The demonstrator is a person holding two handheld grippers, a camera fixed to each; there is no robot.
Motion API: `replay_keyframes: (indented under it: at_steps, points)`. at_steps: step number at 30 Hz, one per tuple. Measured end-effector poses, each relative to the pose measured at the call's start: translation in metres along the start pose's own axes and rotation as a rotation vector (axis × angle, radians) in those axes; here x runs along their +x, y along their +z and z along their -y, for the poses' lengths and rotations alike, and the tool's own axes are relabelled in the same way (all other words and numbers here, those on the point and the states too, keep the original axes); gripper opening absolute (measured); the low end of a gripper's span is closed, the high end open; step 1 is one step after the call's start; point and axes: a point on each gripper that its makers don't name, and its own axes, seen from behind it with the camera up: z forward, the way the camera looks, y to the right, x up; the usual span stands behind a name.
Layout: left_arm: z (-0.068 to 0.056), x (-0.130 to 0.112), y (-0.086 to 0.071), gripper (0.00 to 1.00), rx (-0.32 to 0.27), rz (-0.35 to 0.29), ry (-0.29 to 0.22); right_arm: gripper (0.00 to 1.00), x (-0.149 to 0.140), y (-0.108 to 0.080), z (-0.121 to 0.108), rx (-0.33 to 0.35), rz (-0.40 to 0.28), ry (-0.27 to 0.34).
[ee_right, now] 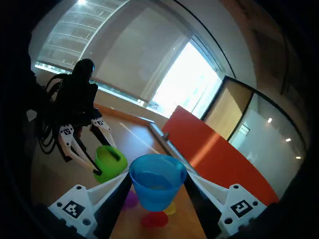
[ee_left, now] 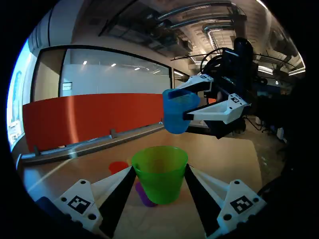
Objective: Pour water
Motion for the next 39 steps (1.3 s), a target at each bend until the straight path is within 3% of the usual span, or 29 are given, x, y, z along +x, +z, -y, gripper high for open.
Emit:
replay_keyframes:
  at_steps: [39]
  points:
    - [-0.024, 0.002, 0.012, 0.85, -0.054, 0.005, 0.048, 0.91, 0.021, 0.016, -0.011, -0.022, 0.009, -0.193]
